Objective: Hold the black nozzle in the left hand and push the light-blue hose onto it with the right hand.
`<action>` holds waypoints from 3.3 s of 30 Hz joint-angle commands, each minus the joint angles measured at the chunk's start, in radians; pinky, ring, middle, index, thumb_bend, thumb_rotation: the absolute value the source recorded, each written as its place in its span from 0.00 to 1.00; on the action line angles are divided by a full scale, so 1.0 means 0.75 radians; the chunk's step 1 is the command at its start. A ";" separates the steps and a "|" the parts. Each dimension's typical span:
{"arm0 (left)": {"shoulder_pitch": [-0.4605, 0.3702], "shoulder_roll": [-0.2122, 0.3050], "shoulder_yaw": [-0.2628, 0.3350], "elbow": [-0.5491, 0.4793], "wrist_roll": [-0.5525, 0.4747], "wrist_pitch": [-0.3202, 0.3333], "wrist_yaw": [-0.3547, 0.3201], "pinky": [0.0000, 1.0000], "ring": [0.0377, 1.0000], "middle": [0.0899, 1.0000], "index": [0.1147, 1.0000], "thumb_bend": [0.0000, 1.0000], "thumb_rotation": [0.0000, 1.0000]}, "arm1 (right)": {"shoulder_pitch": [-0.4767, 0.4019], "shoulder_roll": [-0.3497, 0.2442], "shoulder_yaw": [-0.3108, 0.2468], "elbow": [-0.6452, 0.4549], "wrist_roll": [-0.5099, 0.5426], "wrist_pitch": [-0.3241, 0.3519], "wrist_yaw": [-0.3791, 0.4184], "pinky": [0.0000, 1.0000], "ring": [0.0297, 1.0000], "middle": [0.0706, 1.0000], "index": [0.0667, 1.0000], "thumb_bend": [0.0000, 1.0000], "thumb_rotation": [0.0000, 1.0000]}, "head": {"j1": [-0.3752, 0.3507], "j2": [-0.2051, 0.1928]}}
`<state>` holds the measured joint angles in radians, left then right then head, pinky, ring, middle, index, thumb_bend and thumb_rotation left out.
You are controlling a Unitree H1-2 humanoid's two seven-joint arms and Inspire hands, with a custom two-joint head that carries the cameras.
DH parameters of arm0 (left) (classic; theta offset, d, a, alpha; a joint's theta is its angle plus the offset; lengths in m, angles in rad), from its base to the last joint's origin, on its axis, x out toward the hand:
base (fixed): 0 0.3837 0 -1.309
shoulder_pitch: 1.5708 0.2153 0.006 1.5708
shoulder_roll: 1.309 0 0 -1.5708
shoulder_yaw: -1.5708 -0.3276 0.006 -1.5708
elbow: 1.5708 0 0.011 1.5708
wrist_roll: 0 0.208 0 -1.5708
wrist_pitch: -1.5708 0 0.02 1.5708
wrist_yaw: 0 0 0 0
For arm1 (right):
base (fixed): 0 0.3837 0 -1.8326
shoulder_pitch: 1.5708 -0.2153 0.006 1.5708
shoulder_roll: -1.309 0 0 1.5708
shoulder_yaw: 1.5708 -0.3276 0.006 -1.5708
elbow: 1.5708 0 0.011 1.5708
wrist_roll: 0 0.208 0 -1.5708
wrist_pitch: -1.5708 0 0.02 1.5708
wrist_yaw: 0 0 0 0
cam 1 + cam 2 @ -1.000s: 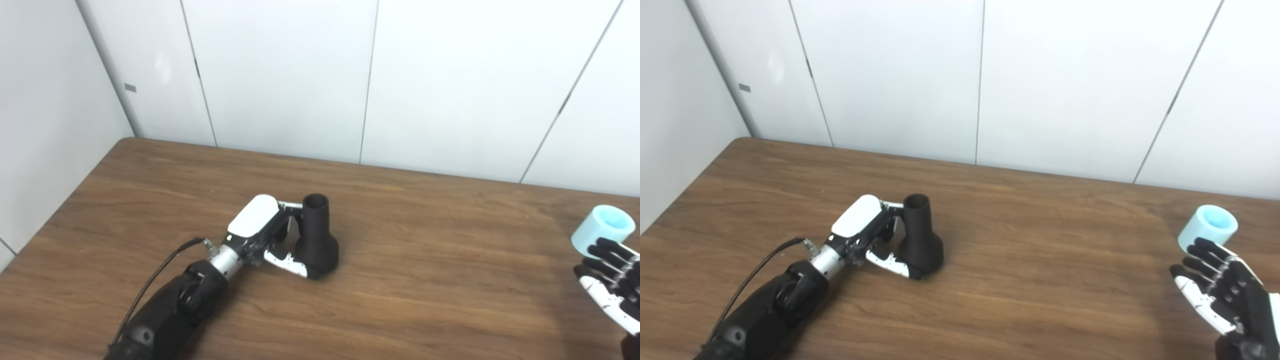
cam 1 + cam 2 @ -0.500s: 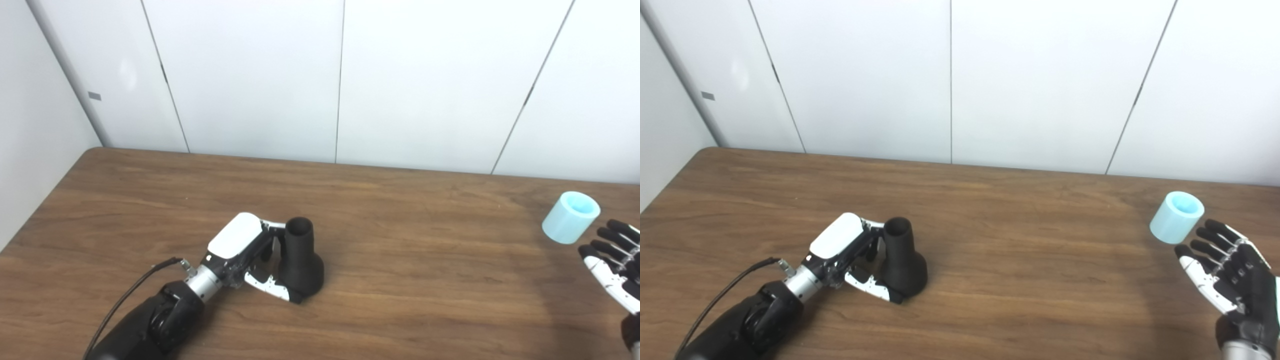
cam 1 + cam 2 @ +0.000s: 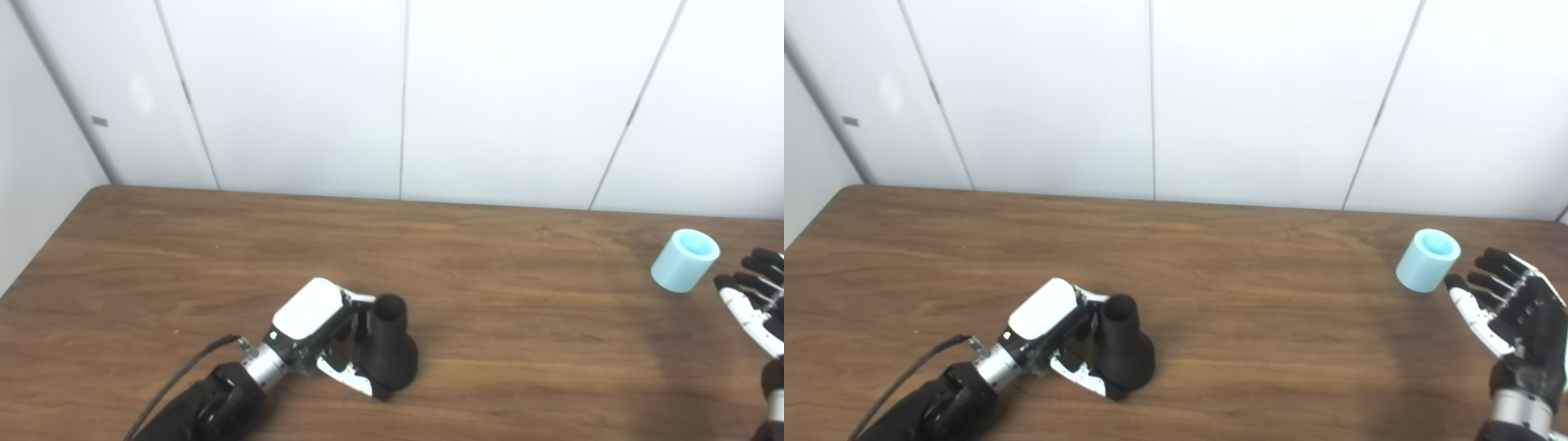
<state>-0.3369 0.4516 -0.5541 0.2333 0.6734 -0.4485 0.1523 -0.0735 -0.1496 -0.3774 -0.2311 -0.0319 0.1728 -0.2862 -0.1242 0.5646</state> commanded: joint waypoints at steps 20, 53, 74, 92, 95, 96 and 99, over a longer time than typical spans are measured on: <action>-0.078 -0.050 -0.304 0.244 0.017 -0.028 0.146 0.16 0.17 0.42 0.41 0.52 0.00 | -0.151 -0.127 0.069 0.271 -0.220 -0.105 -0.063 0.77 0.86 0.89 0.91 0.79 0.39 | -0.159 -0.056; -0.148 0.154 -0.498 0.243 -0.107 -0.029 0.309 0.18 0.22 0.34 0.44 0.52 0.00 | -0.518 -0.186 0.141 0.967 -0.221 -0.213 -0.213 0.77 0.87 0.91 0.95 1.00 0.41 | -0.632 -0.107; -0.142 0.161 -0.498 0.218 -0.114 -0.028 0.303 0.14 0.17 0.42 0.41 0.52 0.00 | -0.493 -0.233 0.321 1.000 -0.333 -0.142 -0.179 0.61 0.69 0.70 0.73 1.00 0.25 | -0.621 -0.112; -0.114 0.159 -0.447 0.157 -0.112 -0.028 0.253 0.16 0.18 0.41 0.42 0.52 0.00 | -0.487 -0.220 0.373 0.960 -0.352 -0.072 -0.158 0.52 0.60 0.61 0.63 0.94 0.13 | -0.607 -0.100; -0.106 0.160 -0.438 0.141 -0.116 -0.028 0.242 0.16 0.19 0.42 0.41 0.52 0.00 | -0.489 -0.206 0.366 0.985 -0.387 -0.098 -0.250 0.40 0.48 0.48 0.52 0.71 0.03 | -0.604 -0.098; -0.102 0.160 -0.431 0.137 -0.119 -0.028 0.234 0.16 0.19 0.42 0.41 0.52 0.00 | -0.488 -0.203 0.367 0.988 -0.395 -0.109 -0.273 0.34 0.41 0.44 0.48 0.60 0.01 | -0.604 -0.098; -0.098 0.160 -0.423 0.134 -0.118 -0.028 0.227 0.17 0.19 0.42 0.41 0.52 0.00 | -0.485 -0.199 0.369 0.990 -0.405 -0.132 -0.309 0.29 0.35 0.40 0.46 0.54 0.00 | -0.604 -0.098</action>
<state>-0.4707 0.5483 -0.8464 0.3075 0.5826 -0.4820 0.3451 -0.4288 -0.3023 -0.1031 0.5063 -0.3260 0.0972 -0.5104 -0.5768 0.4909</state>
